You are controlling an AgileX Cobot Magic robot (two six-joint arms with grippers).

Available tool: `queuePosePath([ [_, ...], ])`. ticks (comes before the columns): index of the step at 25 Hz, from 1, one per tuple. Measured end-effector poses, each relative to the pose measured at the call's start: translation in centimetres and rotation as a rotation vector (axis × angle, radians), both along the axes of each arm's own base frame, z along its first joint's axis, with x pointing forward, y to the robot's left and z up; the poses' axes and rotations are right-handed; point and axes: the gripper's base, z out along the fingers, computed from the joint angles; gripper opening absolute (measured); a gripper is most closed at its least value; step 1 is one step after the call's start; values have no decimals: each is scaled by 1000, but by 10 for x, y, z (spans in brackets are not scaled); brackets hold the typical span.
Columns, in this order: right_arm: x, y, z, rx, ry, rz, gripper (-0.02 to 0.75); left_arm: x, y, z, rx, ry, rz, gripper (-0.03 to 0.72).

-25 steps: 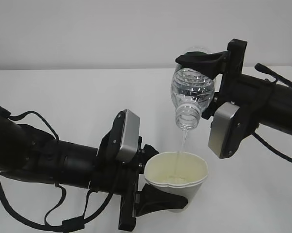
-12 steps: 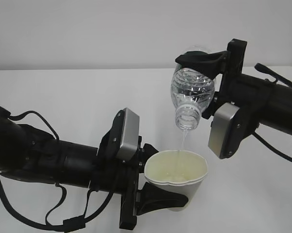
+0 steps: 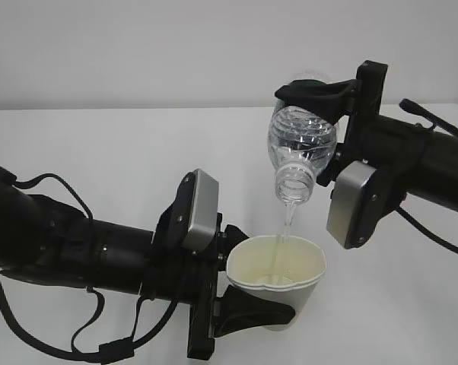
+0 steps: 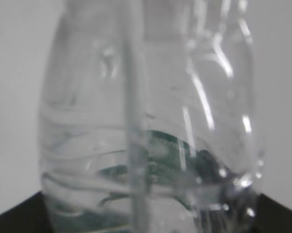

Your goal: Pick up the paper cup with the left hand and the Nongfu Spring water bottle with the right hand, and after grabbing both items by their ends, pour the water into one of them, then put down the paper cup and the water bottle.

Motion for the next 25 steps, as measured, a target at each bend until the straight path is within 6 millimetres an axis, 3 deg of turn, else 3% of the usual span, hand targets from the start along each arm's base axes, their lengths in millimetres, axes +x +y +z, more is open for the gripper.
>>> queuePosePath([
  [25, 0, 0, 0, 1, 0, -1, 464, 0, 0, 0, -1, 1, 2, 419],
])
